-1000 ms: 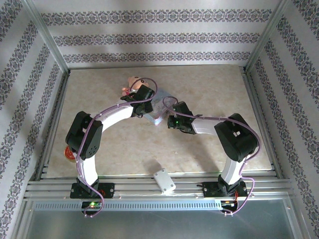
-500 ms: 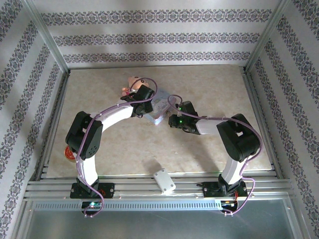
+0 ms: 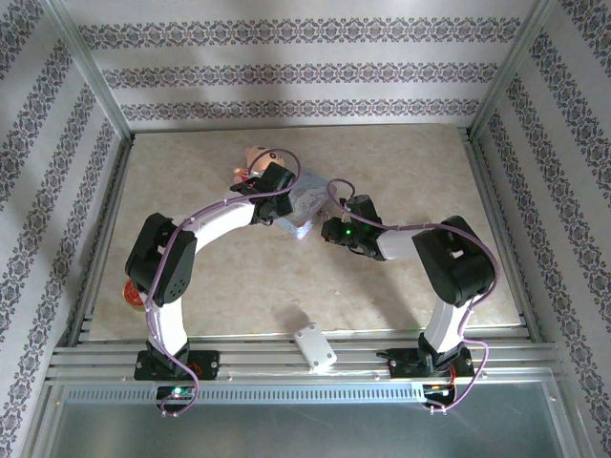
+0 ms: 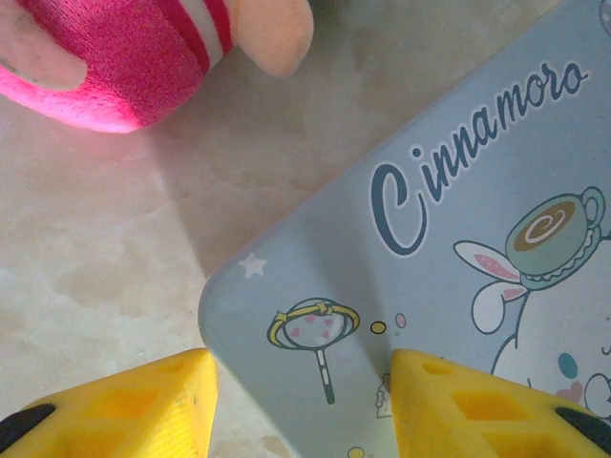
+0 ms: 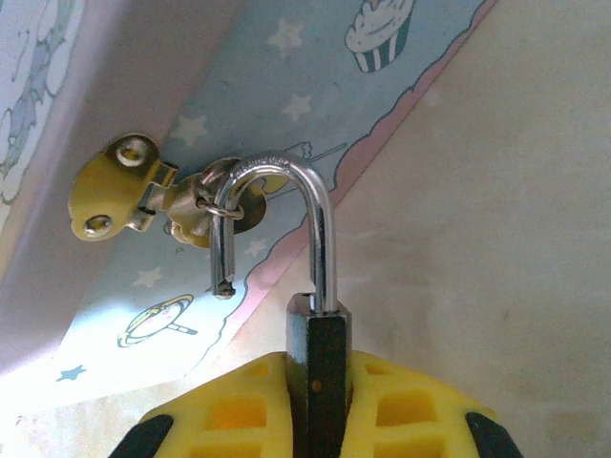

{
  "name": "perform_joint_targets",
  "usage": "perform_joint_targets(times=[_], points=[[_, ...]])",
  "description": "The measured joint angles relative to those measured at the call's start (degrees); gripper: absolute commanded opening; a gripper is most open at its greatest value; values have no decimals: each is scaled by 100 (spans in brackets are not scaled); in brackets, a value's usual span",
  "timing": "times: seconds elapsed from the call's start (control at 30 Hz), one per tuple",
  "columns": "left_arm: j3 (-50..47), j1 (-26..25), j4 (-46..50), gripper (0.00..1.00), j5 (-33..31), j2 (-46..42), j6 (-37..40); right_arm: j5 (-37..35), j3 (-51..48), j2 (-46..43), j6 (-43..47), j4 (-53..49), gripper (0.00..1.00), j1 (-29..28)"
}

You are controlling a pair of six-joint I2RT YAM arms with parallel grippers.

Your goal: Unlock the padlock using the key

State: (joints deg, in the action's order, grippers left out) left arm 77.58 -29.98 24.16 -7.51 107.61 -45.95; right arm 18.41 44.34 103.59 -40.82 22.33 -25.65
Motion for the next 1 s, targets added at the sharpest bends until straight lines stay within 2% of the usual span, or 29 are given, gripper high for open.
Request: perform_joint_targets(times=[0.43,1.0], points=[[-210,11,-258,49,72,-81,-103,350,-393,323,-739,1320,0,81],[-505,48,-688,49,240,-166,-234,216,-767,682,-1652,2833,0,76]])
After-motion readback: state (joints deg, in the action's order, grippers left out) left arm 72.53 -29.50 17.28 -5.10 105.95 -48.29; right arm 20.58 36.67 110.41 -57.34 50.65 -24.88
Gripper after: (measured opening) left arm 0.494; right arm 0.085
